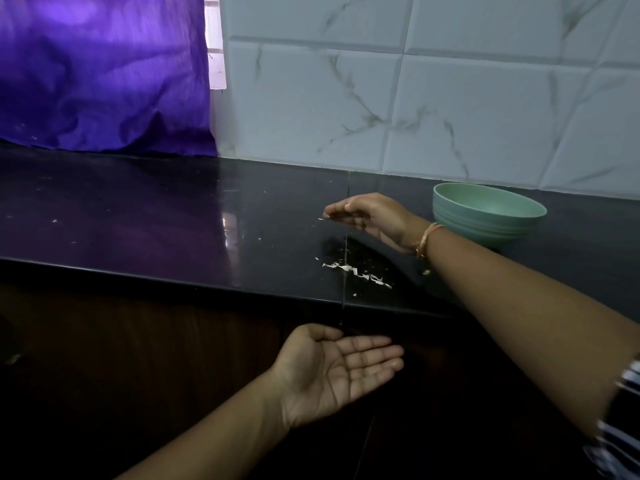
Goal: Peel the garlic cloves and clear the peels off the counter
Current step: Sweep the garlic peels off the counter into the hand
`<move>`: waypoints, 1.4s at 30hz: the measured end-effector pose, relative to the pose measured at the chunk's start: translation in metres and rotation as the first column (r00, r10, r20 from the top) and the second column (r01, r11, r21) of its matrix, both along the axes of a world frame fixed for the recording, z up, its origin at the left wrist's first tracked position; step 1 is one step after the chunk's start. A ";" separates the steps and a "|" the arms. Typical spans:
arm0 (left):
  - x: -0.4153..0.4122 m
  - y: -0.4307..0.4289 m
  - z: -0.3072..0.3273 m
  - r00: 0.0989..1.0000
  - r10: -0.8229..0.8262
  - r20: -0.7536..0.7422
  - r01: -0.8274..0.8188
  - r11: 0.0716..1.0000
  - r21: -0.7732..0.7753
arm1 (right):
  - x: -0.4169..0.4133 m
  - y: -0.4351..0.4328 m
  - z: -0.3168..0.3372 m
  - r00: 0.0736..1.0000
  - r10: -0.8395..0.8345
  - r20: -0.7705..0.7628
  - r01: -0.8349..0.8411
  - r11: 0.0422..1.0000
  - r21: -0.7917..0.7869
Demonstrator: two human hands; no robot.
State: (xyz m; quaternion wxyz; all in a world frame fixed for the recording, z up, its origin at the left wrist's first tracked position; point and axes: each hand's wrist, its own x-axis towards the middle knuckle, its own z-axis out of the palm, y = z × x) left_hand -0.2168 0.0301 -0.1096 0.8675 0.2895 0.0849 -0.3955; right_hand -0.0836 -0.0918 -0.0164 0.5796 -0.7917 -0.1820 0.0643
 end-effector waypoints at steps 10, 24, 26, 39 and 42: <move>0.002 -0.002 0.004 0.999 -0.009 -0.041 0.005 0.994 -0.109 | 0.032 0.028 -0.007 0.990 0.032 0.136 0.045 0.850 -0.525; -0.005 -0.003 0.012 0.999 0.035 -0.038 -0.039 0.993 -0.114 | -0.054 -0.018 -0.012 0.959 0.282 -0.030 -0.283 0.946 -0.159; -0.005 -0.003 0.013 0.998 0.043 -0.045 -0.048 0.992 -0.115 | -0.060 -0.018 -0.014 0.963 0.271 -0.010 -0.270 0.952 -0.142; -0.003 0.000 0.014 0.995 0.059 -0.078 -0.069 0.989 -0.129 | -0.112 -0.010 -0.021 0.974 0.226 -0.007 -0.224 0.967 0.120; -0.003 0.000 0.015 0.995 0.058 -0.075 -0.067 0.990 -0.123 | -0.112 -0.003 -0.020 0.953 0.302 -0.002 -0.294 0.931 0.217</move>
